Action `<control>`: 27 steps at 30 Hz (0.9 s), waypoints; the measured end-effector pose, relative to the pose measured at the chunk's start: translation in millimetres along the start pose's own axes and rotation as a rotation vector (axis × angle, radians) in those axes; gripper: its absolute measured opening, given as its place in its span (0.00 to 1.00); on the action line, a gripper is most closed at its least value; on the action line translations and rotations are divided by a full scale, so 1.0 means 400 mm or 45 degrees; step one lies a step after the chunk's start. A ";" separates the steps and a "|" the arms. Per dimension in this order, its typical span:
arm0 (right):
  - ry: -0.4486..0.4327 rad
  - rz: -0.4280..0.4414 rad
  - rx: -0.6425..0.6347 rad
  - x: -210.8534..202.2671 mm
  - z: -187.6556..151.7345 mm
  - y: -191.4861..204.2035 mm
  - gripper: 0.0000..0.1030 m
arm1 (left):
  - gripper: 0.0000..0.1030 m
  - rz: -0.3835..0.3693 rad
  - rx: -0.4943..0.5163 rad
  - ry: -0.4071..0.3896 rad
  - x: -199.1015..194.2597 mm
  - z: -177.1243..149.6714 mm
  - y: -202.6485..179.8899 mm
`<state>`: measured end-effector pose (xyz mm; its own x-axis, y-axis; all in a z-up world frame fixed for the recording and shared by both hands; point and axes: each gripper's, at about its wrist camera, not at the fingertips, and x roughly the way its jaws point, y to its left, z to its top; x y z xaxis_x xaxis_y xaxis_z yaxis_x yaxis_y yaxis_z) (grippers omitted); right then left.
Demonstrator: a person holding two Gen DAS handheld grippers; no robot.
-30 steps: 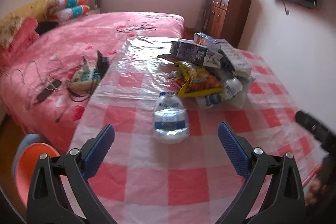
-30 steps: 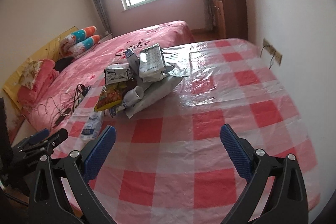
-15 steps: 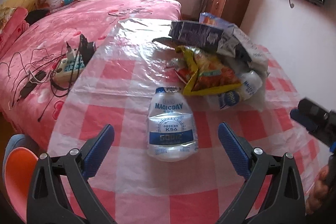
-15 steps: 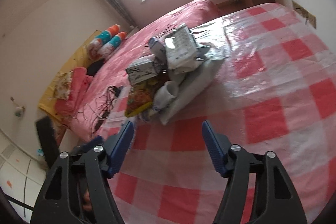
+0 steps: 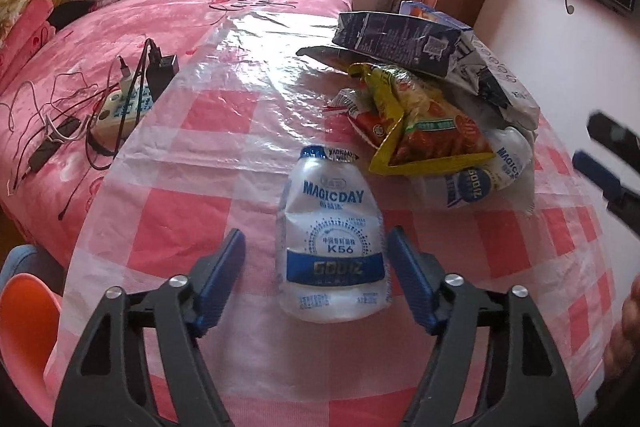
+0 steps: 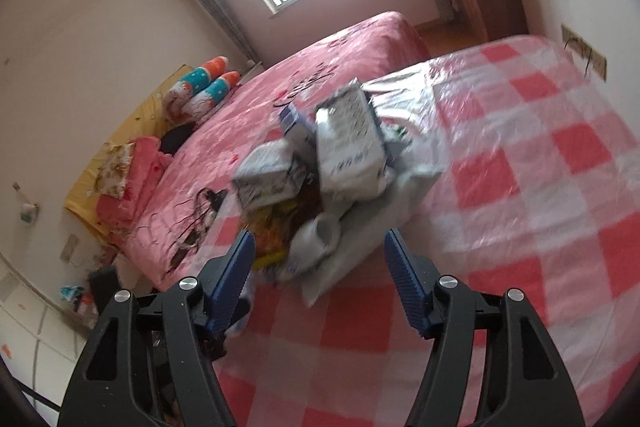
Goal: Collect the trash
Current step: 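Approach the white MAGICDAY bottle with the left tool and grasp it, then grasp the white printed carton with the right tool while the left tool holds the bottle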
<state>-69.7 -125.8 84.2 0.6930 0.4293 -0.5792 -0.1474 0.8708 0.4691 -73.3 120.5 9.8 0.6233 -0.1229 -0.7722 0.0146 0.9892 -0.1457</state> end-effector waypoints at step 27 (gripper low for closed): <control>0.024 -0.337 -0.390 0.188 0.064 0.059 0.51 | 0.50 -0.103 -0.096 -0.037 -0.010 -0.008 0.036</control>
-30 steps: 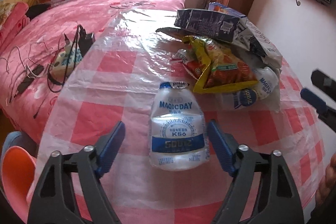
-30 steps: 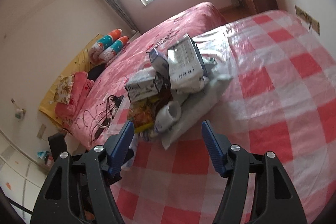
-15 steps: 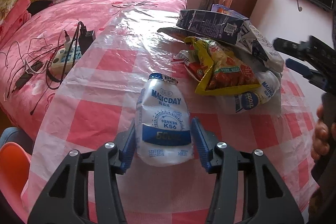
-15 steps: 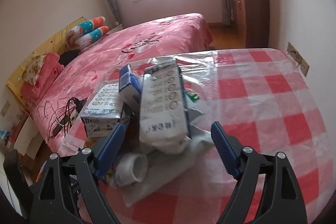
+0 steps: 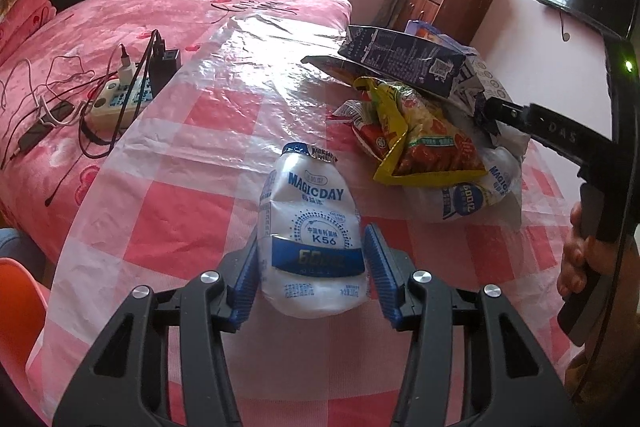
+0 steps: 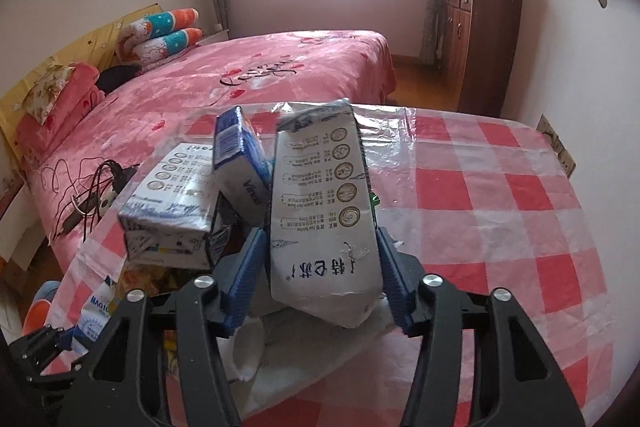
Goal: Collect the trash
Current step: 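Grasp the white printed carton with the right tool while the left tool holds the bottle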
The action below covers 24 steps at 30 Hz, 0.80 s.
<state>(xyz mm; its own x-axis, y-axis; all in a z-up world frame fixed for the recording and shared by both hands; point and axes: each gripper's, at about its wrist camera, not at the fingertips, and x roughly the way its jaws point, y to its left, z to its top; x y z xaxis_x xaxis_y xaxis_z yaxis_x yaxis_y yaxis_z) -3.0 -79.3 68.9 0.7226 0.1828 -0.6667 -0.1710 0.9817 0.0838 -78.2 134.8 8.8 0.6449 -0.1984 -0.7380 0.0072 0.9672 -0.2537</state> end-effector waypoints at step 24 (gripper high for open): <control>0.118 0.208 0.233 -0.180 -0.236 -0.060 0.13 | 0.49 -0.103 0.067 0.041 -0.093 -0.094 0.010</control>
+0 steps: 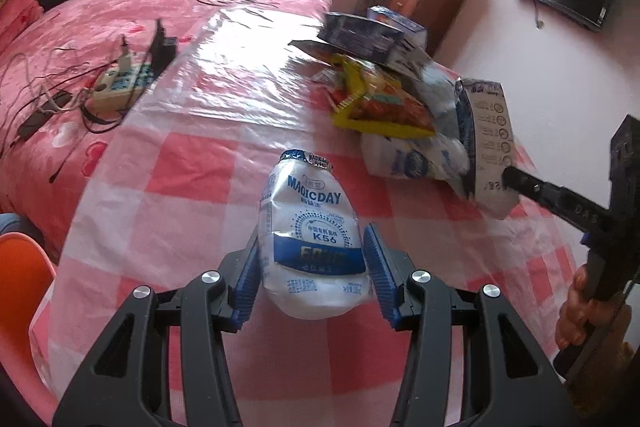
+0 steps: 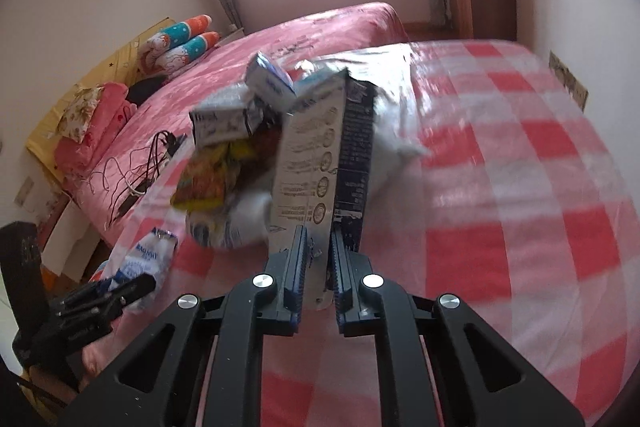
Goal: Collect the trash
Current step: 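Grasp the white printed carton with the right tool while the left tool holds the bottle, then carry both items to the orange bucket and release them inside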
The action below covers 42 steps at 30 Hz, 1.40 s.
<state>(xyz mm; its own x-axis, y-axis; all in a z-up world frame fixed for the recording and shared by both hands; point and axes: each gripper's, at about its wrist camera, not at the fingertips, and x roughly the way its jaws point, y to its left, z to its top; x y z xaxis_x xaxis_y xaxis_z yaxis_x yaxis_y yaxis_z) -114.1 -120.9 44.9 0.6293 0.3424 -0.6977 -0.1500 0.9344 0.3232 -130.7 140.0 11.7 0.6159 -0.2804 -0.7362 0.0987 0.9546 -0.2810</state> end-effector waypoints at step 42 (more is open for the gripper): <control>-0.050 0.078 0.310 -0.038 -0.012 -0.071 0.63 | 0.59 0.110 0.102 -0.092 -0.038 -0.033 -0.020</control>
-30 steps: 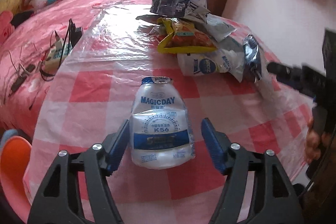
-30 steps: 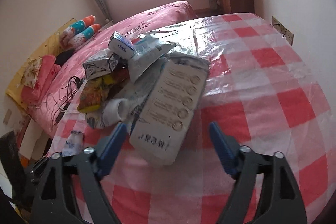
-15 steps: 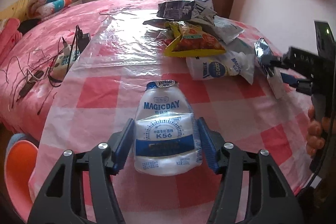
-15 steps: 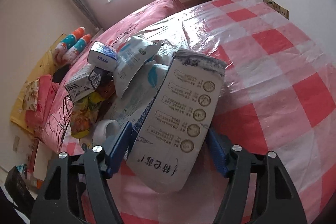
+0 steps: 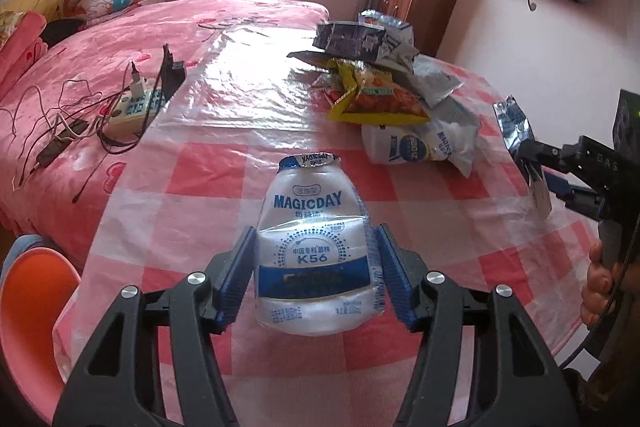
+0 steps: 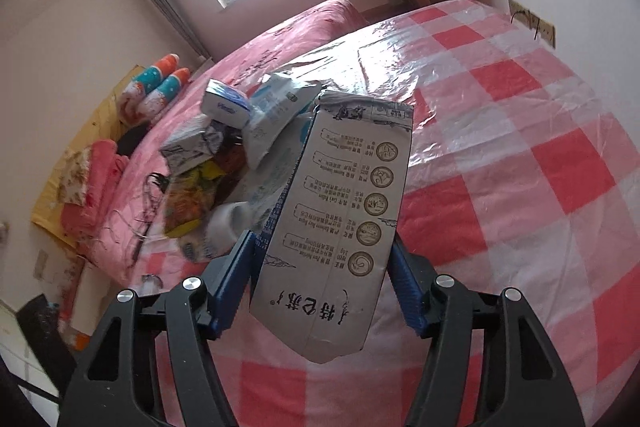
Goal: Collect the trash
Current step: 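Carry both items to the orange bucket and release them inside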
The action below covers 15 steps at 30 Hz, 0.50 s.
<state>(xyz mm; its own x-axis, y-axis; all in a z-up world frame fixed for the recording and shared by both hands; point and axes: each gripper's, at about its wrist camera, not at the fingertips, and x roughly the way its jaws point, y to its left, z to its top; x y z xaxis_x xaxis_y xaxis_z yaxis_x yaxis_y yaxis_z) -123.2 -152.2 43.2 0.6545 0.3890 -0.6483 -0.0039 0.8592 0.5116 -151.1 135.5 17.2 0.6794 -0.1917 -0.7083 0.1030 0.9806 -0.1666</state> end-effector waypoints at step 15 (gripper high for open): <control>0.194 0.393 -0.154 0.016 -0.043 0.298 0.63 | 0.59 0.117 -0.165 -0.163 -0.166 -0.006 0.174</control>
<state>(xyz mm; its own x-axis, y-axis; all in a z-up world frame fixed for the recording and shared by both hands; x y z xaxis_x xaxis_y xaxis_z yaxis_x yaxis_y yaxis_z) -132.4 -41.6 90.2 0.4884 0.6735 -0.5548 -0.2788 0.7229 0.6321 -190.7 216.3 51.2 0.7695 -0.0865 -0.6328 -0.0529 0.9788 -0.1981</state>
